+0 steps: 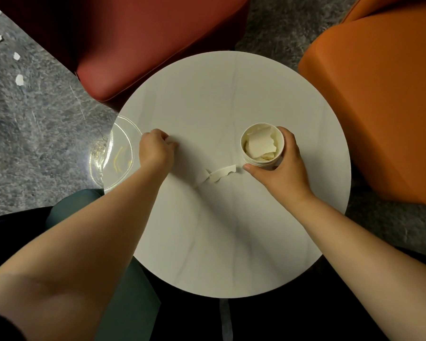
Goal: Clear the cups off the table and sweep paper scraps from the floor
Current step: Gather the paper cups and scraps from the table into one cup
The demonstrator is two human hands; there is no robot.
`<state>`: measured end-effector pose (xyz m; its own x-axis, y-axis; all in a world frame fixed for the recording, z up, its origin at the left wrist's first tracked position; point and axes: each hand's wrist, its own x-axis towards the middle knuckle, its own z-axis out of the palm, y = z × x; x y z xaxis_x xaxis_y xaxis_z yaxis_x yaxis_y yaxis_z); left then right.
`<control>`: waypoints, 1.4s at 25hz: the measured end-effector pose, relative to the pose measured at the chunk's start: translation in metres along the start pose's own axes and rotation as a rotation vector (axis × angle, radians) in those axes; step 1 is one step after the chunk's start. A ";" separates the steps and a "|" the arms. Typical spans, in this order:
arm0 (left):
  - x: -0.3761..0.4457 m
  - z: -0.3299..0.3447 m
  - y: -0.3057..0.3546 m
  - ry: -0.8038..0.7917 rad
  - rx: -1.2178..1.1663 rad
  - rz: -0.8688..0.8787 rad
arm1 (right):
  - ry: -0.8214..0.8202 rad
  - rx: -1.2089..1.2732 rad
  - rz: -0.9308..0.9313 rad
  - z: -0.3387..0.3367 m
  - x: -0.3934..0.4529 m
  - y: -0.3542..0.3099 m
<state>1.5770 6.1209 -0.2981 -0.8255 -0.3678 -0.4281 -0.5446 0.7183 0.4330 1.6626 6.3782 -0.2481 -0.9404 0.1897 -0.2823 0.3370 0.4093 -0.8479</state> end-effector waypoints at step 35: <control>-0.081 0.024 0.004 -0.153 -0.144 0.176 | -0.018 0.018 0.000 -0.006 -0.004 0.008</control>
<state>1.6452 6.1678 -0.2803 -0.8831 -0.1438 -0.4465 -0.4196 0.6680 0.6146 1.6689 6.3860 -0.2512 -0.9410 0.1738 -0.2902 0.3365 0.3931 -0.8557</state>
